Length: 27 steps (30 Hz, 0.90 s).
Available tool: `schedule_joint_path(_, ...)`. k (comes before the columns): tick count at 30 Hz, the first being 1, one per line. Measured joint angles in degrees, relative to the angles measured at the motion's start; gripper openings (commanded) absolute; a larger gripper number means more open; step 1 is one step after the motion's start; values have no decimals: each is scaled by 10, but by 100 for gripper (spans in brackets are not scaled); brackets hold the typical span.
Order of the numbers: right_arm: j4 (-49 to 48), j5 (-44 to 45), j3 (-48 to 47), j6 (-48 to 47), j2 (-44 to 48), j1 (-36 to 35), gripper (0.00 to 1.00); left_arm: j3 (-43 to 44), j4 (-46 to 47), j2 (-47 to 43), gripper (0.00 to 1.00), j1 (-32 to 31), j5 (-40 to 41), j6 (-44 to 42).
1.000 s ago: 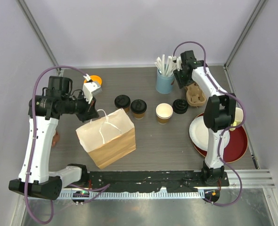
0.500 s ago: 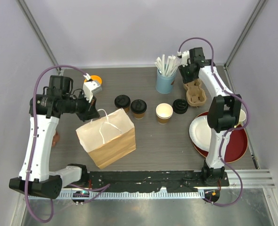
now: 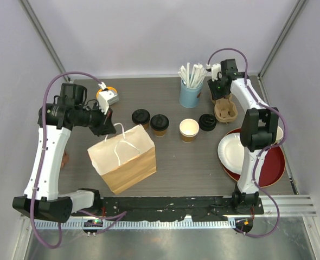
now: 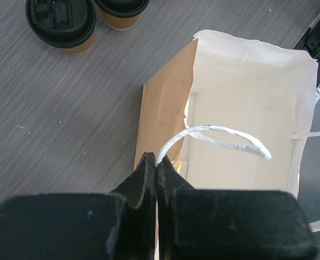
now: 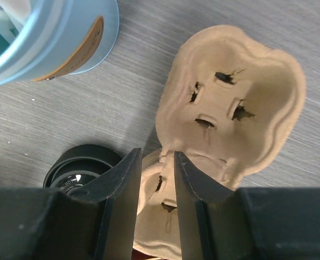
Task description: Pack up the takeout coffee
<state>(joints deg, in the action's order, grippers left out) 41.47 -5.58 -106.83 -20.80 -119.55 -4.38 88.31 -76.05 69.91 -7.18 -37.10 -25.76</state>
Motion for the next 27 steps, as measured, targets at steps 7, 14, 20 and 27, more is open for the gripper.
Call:
schedule_joint_path(7, -4, 1, 17, 0, -14, -1, 36, 14, 3, 2, 0, 0, 0, 1)
schedule_joint_path(14, -15, 10, 17, -1, -28, -1, 35, 18, 3, 2, 0, 0, 0, 1)
schedule_joint_path(20, -23, 19, 15, -3, -38, -1, 18, 19, 3, 3, 0, 0, 1, 1)
schedule_joint_path(27, -24, 19, 15, -4, -38, -1, 9, 23, 3, 6, 0, 0, 2, 1)
